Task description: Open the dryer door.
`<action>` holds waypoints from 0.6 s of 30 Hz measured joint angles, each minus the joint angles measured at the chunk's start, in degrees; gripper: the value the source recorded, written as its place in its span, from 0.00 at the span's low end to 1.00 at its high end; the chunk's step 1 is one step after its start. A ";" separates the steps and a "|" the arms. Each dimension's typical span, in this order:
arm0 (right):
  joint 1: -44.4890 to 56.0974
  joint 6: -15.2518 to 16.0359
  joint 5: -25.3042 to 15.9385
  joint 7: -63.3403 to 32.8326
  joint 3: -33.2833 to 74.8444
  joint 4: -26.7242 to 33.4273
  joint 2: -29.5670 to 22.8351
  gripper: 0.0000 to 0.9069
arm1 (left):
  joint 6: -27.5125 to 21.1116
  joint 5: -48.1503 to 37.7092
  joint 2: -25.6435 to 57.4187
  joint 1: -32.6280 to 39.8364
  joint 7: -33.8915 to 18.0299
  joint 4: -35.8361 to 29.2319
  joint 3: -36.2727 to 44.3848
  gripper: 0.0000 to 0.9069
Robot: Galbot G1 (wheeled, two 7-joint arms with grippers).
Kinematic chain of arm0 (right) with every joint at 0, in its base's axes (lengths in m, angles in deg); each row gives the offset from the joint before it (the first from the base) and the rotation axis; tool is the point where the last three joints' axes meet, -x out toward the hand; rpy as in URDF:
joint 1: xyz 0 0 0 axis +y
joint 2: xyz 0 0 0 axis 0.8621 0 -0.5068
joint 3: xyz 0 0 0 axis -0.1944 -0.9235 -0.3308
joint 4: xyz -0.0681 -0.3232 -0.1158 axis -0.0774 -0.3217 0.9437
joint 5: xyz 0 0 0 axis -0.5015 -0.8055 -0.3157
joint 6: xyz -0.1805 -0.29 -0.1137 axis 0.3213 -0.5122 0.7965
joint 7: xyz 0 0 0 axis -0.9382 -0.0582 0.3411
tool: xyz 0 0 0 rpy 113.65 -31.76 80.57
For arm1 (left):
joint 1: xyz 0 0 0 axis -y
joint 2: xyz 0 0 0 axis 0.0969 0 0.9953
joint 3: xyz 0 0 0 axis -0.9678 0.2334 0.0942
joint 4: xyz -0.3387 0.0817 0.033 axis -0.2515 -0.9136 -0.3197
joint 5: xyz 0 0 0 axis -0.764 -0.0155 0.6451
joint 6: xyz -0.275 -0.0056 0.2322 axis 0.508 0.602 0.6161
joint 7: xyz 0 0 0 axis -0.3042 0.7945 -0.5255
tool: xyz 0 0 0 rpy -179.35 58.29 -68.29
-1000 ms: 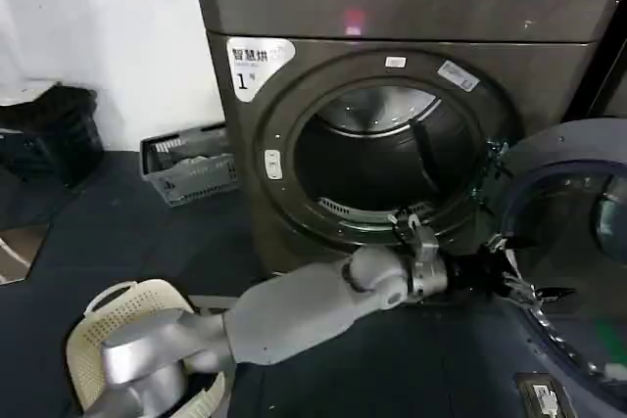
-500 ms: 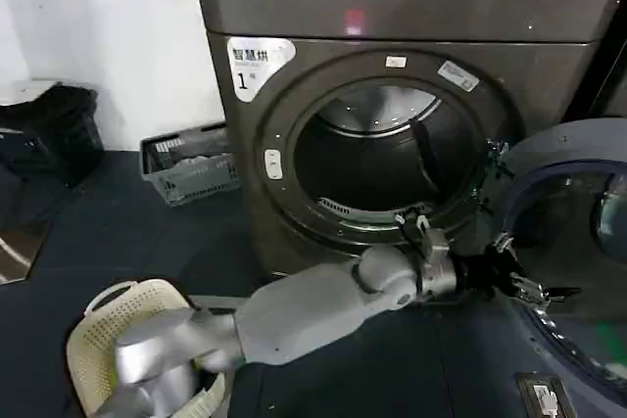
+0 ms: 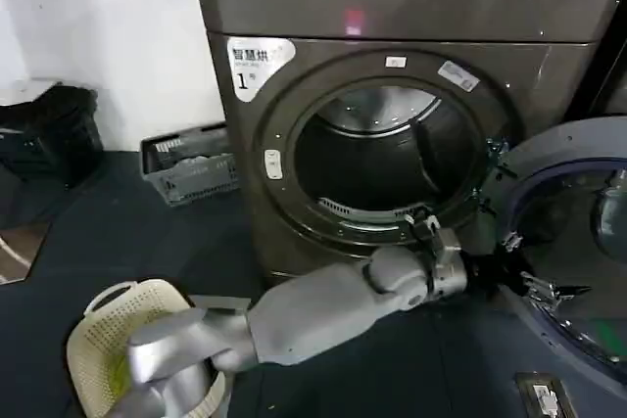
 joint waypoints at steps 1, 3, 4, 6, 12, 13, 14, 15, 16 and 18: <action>-0.03 -0.18 -0.03 -0.01 -0.08 0.06 0.01 1.00 | 0.06 0.11 0.00 -0.17 -0.03 0.23 0.01 1.00; -0.04 -0.45 -0.04 -0.02 -0.19 0.12 0.02 1.00 | 0.09 0.10 0.00 -0.48 -0.05 0.29 0.00 1.00; -0.05 -0.52 -0.04 -0.01 -0.23 0.12 0.02 1.00 | 0.09 0.09 0.01 -0.45 -0.06 0.21 0.00 1.00; -0.07 -0.59 -0.05 -0.03 -0.30 0.13 0.05 1.00 | 0.10 0.10 0.01 -0.46 -0.20 -0.05 0.00 1.00; -0.24 -1.40 -0.28 -1.01 -0.22 0.80 0.66 1.00 | 0.93 -0.26 1.52 -0.51 -0.19 -2.04 -0.16 1.00; -0.19 -1.40 -0.28 -1.01 -0.08 0.73 0.67 1.00 | 1.18 -0.55 2.06 -0.58 -0.10 -2.63 -0.16 1.00; -0.16 -1.41 -0.28 -1.01 0.07 0.70 0.67 1.00 | 1.34 -0.92 2.72 -0.69 -0.09 -3.22 -0.16 1.00; -0.21 -1.41 -0.28 -1.00 0.11 0.70 0.69 1.00 | 1.40 -1.70 3.45 -0.68 -0.05 -3.82 -0.16 1.00; -0.29 -1.40 -0.28 -0.99 0.15 0.70 0.81 1.00 | 1.42 -2.24 4.14 -0.78 0.01 -4.53 -0.15 1.00; -0.53 -1.40 -0.41 -1.00 0.18 0.60 0.89 1.00 | 1.61 -2.54 5.63 -1.11 0.11 -5.92 -0.14 1.00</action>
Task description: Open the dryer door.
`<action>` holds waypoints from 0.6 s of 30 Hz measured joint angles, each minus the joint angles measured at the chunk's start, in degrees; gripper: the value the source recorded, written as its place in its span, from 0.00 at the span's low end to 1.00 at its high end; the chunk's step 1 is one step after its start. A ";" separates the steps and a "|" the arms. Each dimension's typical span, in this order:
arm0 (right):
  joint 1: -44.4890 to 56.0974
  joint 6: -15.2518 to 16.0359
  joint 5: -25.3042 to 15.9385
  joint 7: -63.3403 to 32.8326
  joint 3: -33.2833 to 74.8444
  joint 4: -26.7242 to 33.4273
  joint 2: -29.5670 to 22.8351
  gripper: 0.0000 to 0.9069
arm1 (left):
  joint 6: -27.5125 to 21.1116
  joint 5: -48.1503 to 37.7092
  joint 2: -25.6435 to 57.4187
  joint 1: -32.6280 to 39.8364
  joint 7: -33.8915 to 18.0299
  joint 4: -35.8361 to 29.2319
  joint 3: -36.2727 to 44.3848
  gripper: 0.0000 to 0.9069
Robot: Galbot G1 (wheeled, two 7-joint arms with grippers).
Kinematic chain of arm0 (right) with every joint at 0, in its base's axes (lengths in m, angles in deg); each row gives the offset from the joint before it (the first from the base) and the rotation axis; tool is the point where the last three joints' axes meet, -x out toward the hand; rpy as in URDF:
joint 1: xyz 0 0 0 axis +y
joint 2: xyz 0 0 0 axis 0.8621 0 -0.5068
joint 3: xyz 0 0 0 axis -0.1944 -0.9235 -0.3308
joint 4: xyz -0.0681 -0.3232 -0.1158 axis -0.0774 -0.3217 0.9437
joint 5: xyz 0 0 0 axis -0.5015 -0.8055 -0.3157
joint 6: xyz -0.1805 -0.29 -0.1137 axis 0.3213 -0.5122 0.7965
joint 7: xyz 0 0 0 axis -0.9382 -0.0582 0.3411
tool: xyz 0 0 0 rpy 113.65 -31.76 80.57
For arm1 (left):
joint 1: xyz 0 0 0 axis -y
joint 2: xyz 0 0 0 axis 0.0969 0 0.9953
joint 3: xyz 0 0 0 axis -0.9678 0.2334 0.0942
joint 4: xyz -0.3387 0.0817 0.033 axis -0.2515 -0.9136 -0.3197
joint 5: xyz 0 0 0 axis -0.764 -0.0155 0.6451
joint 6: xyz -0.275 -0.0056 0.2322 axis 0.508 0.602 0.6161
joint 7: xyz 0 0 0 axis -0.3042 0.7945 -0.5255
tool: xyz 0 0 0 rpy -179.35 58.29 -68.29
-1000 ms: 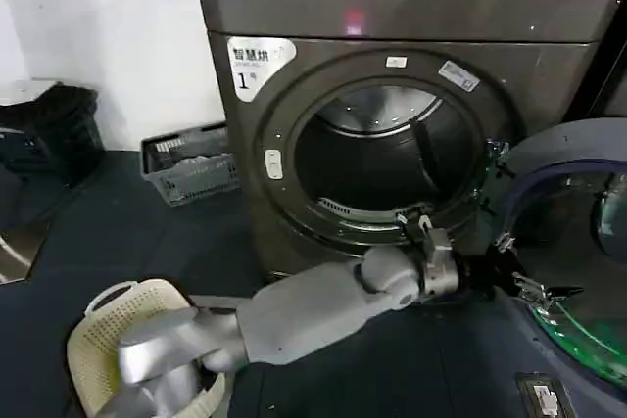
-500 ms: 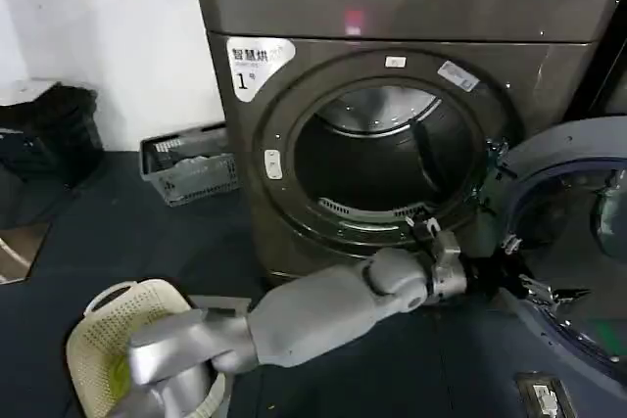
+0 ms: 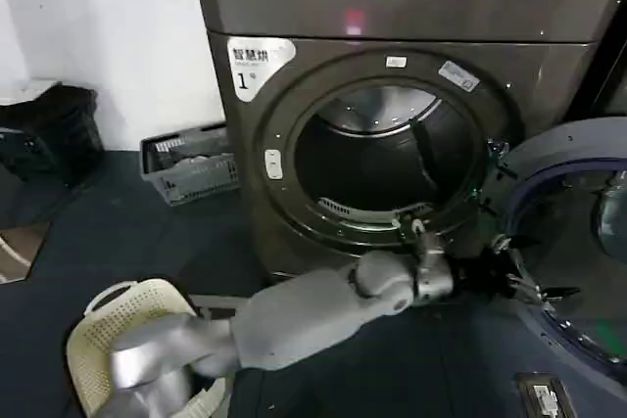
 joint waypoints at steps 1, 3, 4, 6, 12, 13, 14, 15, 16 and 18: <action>-0.09 0.00 -0.15 0.00 0.01 -0.11 0.00 1.00 | 0.04 -0.14 0.77 -0.20 0.02 -0.75 -0.01 1.00; -0.10 -0.11 -0.55 0.01 0.08 -0.16 0.00 1.00 | 0.13 -0.67 2.27 -0.64 0.00 -2.26 -0.23 1.00; -0.09 -0.22 -0.69 0.02 0.26 -0.15 0.01 1.00 | 0.15 -0.83 3.17 -0.75 0.01 -3.08 -0.33 1.00; 0.08 -0.35 -0.85 0.12 0.60 -0.14 0.09 1.00 | 0.22 -0.93 5.30 -1.18 -0.15 -4.97 -0.87 1.00; 0.39 -0.44 -1.15 0.26 1.57 0.09 0.89 1.00 | 1.07 -2.25 14.27 -2.64 -1.06 -12.06 -3.56 1.00; 0.33 -0.44 -1.16 0.29 1.57 0.08 0.96 1.00 | 1.38 -2.37 15.97 -2.64 -0.95 -13.27 -3.84 1.00; 0.20 -0.44 -1.19 0.30 1.51 0.01 1.00 1.00 | 1.74 -2.35 17.81 -2.82 -0.90 -14.64 -4.13 1.00; 0.05 -0.44 -1.22 0.31 1.37 -0.09 1.03 1.00 | 1.86 -2.25 19.54 -3.04 -1.01 -15.85 -4.47 1.00; -0.02 -0.44 -1.25 0.33 1.23 -0.16 1.06 1.00 | 1.88 -1.97 21.36 -3.34 -1.15 -17.21 -4.82 1.00; -0.06 -0.44 -1.27 0.39 1.08 -0.25 1.22 1.00 | 1.94 -0.49 24.92 -4.06 -1.44 -19.82 -5.99 1.00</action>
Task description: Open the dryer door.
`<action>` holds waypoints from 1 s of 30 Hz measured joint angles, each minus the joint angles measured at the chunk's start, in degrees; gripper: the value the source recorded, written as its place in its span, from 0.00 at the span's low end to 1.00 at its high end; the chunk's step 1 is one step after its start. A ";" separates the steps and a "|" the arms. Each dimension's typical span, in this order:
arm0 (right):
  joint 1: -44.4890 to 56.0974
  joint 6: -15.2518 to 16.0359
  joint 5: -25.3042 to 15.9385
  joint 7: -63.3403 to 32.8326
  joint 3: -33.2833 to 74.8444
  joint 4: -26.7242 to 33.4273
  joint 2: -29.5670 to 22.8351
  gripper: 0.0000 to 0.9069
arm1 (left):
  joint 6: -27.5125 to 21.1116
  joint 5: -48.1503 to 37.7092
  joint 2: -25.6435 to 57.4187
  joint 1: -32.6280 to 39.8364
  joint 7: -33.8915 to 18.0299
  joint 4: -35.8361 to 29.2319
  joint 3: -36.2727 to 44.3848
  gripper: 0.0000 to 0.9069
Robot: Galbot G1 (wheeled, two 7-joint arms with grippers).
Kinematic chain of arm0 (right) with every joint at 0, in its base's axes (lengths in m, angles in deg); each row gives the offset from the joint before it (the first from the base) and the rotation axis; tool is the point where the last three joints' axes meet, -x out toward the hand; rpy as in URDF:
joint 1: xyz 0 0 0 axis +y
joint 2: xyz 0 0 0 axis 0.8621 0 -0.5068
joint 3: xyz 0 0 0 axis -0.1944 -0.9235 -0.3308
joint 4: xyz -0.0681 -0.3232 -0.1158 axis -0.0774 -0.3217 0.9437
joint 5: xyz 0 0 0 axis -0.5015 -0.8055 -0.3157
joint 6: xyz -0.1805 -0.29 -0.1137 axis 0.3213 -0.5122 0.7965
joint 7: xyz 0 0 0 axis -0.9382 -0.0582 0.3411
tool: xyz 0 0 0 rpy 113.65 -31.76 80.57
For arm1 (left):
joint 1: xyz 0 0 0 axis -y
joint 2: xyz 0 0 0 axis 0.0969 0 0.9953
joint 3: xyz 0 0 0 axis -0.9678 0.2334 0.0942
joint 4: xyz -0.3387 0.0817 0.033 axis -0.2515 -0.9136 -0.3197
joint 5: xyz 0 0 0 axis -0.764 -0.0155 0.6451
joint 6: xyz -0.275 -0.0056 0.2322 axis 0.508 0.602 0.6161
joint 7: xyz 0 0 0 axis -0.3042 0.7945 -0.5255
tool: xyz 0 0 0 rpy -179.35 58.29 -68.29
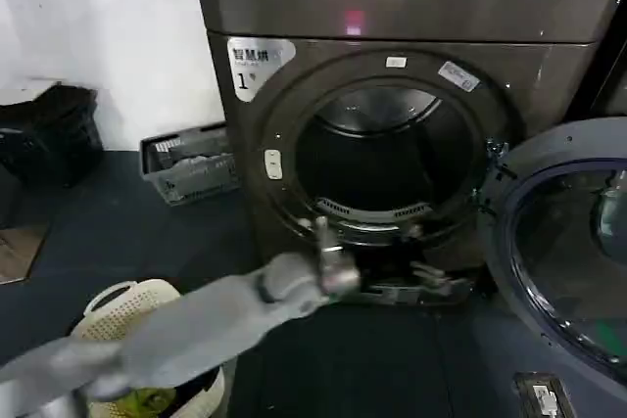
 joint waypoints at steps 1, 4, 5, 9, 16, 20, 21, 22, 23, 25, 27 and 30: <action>0.00 0.00 -0.01 0.03 -0.01 -0.01 0.11 1.00 | 0.12 0.67 1.82 -0.27 0.00 -1.12 -0.56 1.00; 0.00 0.00 -0.08 0.10 0.06 -0.13 0.51 1.00 | 0.14 1.28 7.41 -1.49 -0.58 -4.36 -2.40 1.00; 0.02 0.00 -0.16 0.12 0.09 -0.21 0.59 1.00 | 0.23 1.29 9.42 -1.98 -0.83 -5.49 -3.01 1.00; -0.03 0.08 -0.25 0.22 0.10 -0.61 0.93 1.00 | 2.61 4.22 16.67 -3.90 -1.09 -9.24 -5.09 1.00; -0.90 0.12 -2.32 0.43 -0.80 -1.94 1.22 1.00 | 3.07 10.33 29.01 -9.40 0.06 -12.20 -6.95 1.00; -1.00 0.17 -2.65 0.50 -1.29 -3.16 1.23 1.00 | 2.93 15.05 35.66 -11.70 0.52 -10.92 -7.53 1.00; -1.00 0.17 -2.69 0.51 -1.41 -3.40 1.22 1.00 | 3.04 16.24 37.21 -12.38 1.16 -10.45 -7.89 1.00; -1.07 0.17 -2.74 0.52 -1.47 -3.69 1.22 1.00 | 3.13 17.19 38.80 -13.22 1.78 -10.03 -8.46 1.00; -1.17 0.17 -2.82 0.52 -1.47 -3.84 1.24 1.00 | 3.16 17.80 40.21 -14.18 2.19 -9.69 -9.15 1.00; -1.35 0.17 -3.11 0.52 -1.39 -4.03 1.46 1.00 | 2.99 20.05 42.76 -16.49 2.97 -8.97 -10.59 1.00; -1.40 0.13 -3.32 0.45 -1.16 -4.18 1.62 1.00 | 2.97 22.81 45.16 -19.29 4.02 -8.06 -12.39 1.00; -1.58 -0.12 -3.62 0.45 -1.16 -4.25 1.69 1.00 | 2.14 25.11 47.97 -22.69 4.35 -6.88 -14.13 1.00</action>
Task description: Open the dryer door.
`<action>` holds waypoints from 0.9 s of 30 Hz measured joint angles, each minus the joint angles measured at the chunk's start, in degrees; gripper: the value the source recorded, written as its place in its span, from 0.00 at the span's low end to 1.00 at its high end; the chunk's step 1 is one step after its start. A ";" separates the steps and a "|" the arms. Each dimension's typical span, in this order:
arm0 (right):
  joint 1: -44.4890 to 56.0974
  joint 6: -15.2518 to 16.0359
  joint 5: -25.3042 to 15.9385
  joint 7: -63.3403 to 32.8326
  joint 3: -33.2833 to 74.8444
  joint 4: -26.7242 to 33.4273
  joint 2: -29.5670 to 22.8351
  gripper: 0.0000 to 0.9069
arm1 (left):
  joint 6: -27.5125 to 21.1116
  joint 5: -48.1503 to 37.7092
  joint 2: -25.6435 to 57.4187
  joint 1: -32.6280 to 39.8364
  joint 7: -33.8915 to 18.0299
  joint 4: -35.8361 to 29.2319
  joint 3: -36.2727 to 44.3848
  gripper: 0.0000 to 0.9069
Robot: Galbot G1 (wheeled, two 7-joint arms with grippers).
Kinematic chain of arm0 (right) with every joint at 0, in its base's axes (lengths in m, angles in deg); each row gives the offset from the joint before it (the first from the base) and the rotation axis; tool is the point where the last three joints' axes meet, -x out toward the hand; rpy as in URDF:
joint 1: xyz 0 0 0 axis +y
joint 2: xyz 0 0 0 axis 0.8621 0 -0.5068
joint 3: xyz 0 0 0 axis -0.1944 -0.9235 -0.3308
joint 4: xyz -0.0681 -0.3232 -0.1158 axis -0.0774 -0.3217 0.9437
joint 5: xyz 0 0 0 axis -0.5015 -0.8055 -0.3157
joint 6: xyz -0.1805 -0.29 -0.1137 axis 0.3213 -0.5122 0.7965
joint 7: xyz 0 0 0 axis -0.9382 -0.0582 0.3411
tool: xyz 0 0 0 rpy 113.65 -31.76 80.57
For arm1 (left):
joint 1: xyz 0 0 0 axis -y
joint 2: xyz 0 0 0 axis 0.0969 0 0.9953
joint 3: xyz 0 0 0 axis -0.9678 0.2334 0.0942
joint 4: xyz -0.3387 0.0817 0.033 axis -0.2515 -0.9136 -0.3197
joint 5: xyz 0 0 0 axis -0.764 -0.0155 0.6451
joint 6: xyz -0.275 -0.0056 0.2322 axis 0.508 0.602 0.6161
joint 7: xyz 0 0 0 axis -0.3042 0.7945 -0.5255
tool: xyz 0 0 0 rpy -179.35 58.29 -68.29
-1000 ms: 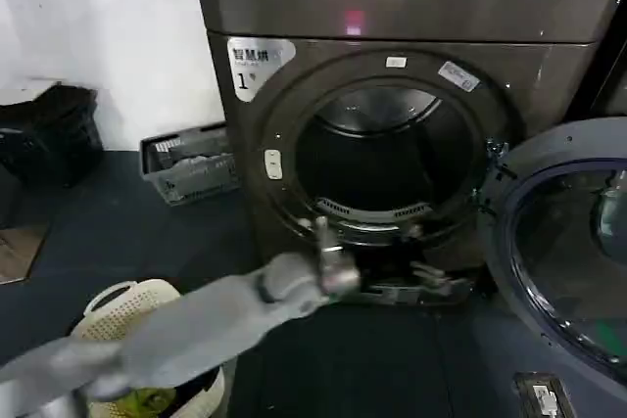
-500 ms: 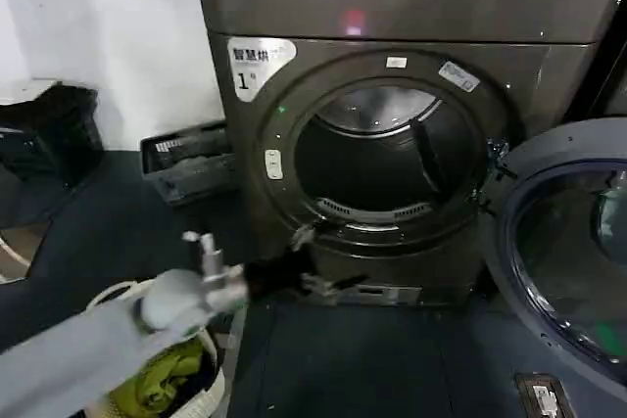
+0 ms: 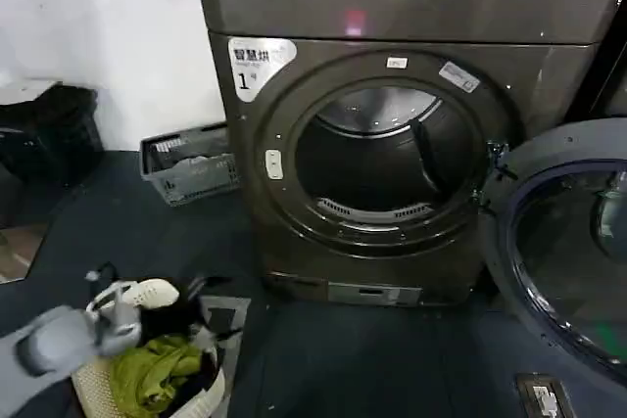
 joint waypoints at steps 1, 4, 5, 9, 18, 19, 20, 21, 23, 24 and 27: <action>-0.18 -0.02 -0.05 -0.01 -0.11 0.00 0.00 1.00 | -0.53 0.77 0.88 -0.82 -0.02 0.45 -0.48 1.00; -0.50 -0.23 -0.19 0.00 -0.47 0.00 -0.01 1.00 | -3.67 0.46 3.21 -2.64 -0.28 0.85 -1.11 1.00; -0.52 -0.36 -0.19 0.02 -0.51 0.09 -0.03 1.00 | -4.27 0.86 3.83 -3.02 -0.30 0.91 -1.29 1.00; -0.58 -0.65 -0.19 0.03 -0.47 0.62 -0.13 1.00 | -5.67 3.48 6.57 -3.99 -0.20 2.14 -1.64 1.00; -1.92 -0.88 -0.67 0.07 -1.71 0.66 -0.40 1.00 | -8.34 8.54 11.10 -5.28 1.94 6.43 -1.85 1.00; -2.09 -0.91 -0.71 0.07 -1.86 0.65 -0.42 1.00 | -8.56 8.64 11.44 -5.28 2.05 6.74 -1.95 1.00; -2.18 -0.94 -0.72 0.08 -1.94 0.65 -0.43 1.00 | -8.95 8.81 11.72 -5.30 2.12 6.84 -2.04 1.00; -2.22 -1.06 -0.73 0.08 -1.95 0.69 -0.44 1.00 | -9.60 9.14 12.00 -5.33 2.14 6.97 -2.09 1.00; -2.20 -1.27 -0.80 0.09 -1.87 0.91 -0.45 1.00 | -10.49 9.99 12.58 -5.37 2.62 7.59 -2.14 1.00; -2.12 -1.39 -0.86 0.10 -1.74 1.04 -0.45 1.00 | -10.61 10.42 12.78 -5.37 3.16 7.86 -2.22 1.00; -1.74 -1.75 -1.06 0.15 -1.11 1.39 -0.37 1.00 | -11.27 11.00 13.37 -5.45 4.02 8.90 -2.27 1.00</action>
